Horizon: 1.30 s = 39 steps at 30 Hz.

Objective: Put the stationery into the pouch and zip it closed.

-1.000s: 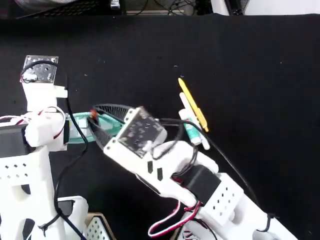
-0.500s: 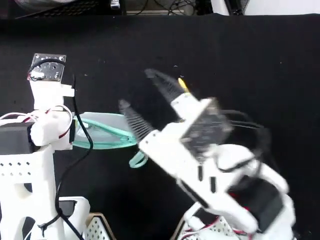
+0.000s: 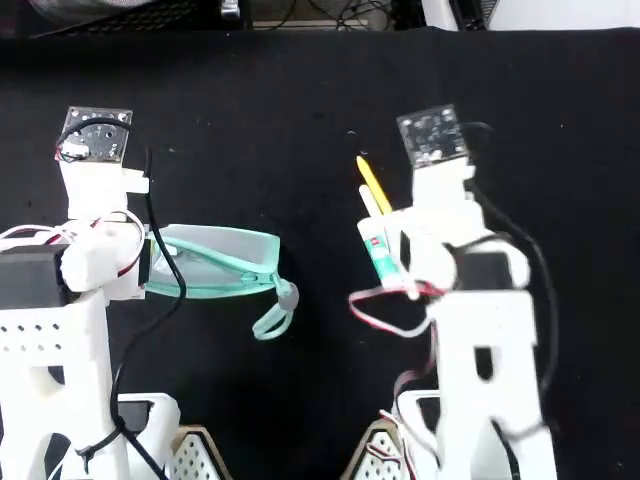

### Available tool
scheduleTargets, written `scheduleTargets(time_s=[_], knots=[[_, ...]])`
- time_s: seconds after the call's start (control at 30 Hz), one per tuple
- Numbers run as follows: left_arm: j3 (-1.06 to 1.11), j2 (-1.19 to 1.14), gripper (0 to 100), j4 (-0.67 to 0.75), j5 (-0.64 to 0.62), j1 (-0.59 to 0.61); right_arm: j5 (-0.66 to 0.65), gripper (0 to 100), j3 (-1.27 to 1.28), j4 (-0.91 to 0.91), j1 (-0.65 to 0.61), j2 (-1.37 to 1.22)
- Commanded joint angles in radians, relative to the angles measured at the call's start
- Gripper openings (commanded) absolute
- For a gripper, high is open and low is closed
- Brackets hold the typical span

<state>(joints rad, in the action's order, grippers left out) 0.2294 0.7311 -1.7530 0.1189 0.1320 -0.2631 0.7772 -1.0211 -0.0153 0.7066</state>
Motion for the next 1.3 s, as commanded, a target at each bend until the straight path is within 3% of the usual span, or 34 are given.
scheduleTargets(time_s=[0.0,0.17,0.53,0.7,0.87,1.27], knots=[[-0.012,0.008,3,-0.005,-0.012,-0.013,-0.052,17.7,0.031,0.098,-0.006,-0.156],[-0.012,0.008,3,-0.005,-0.012,-0.013,-0.152,17.7,0.007,0.123,-0.103,-0.331],[-0.012,0.008,3,-0.005,-0.012,-0.013,-0.153,17.7,-0.191,0.196,-0.107,-0.656],[-0.012,0.008,3,-0.005,-0.012,-0.013,-0.161,17.7,-0.202,0.187,-0.129,-0.680],[-0.012,0.008,3,-0.005,-0.012,-0.013,-0.249,17.7,-0.180,0.121,-0.192,-0.680],[-0.012,0.008,3,-0.005,-0.012,-0.013,-0.247,17.7,-0.232,0.175,-0.187,-0.690]])
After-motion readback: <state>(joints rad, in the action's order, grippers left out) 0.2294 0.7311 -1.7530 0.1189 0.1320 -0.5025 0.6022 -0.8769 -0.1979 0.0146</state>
